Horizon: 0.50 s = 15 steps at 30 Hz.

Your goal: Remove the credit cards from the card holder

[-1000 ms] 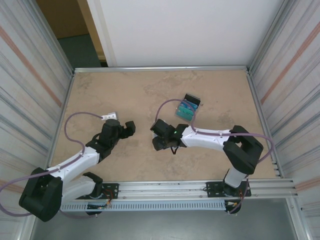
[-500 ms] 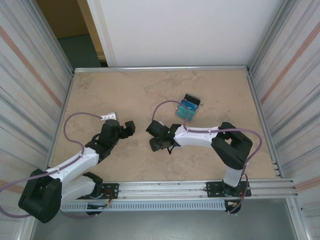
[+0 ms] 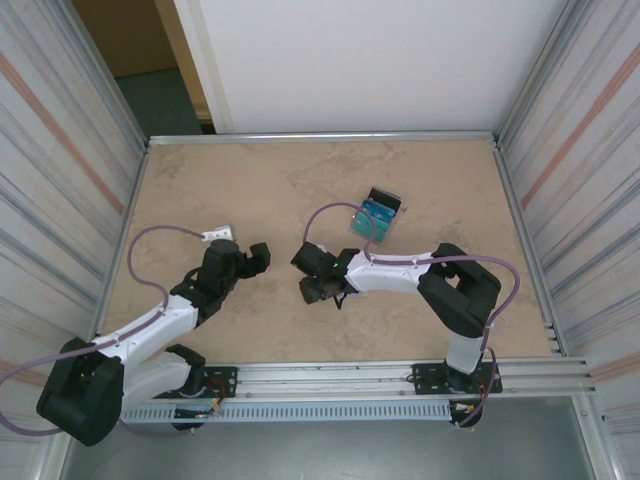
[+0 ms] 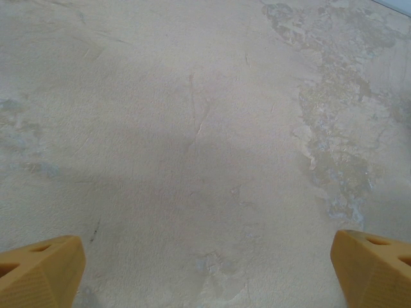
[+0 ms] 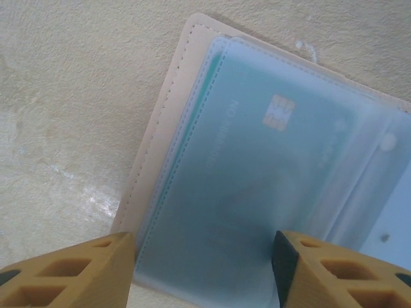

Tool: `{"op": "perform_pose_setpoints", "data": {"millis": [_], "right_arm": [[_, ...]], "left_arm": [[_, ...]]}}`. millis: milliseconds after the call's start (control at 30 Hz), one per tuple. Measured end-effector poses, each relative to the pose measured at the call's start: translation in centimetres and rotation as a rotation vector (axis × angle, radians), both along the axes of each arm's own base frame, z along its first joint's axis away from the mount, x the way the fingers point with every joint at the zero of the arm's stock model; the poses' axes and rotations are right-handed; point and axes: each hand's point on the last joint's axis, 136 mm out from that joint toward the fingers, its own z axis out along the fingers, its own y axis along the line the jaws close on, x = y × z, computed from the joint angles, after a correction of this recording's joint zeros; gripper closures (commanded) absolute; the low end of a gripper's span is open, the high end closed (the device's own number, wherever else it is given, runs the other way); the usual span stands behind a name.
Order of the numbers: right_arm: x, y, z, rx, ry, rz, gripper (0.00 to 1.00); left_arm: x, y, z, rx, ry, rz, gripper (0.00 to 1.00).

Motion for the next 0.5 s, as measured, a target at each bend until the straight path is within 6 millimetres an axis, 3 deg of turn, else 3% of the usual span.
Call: {"op": "perform_pose_setpoints", "data": {"millis": [500], "right_arm": [[0.92,-0.91,-0.05,0.098,0.024,-0.041,0.61]], "left_arm": [[-0.16,-0.34,-0.14,-0.009,0.010,-0.018,0.01]]}}
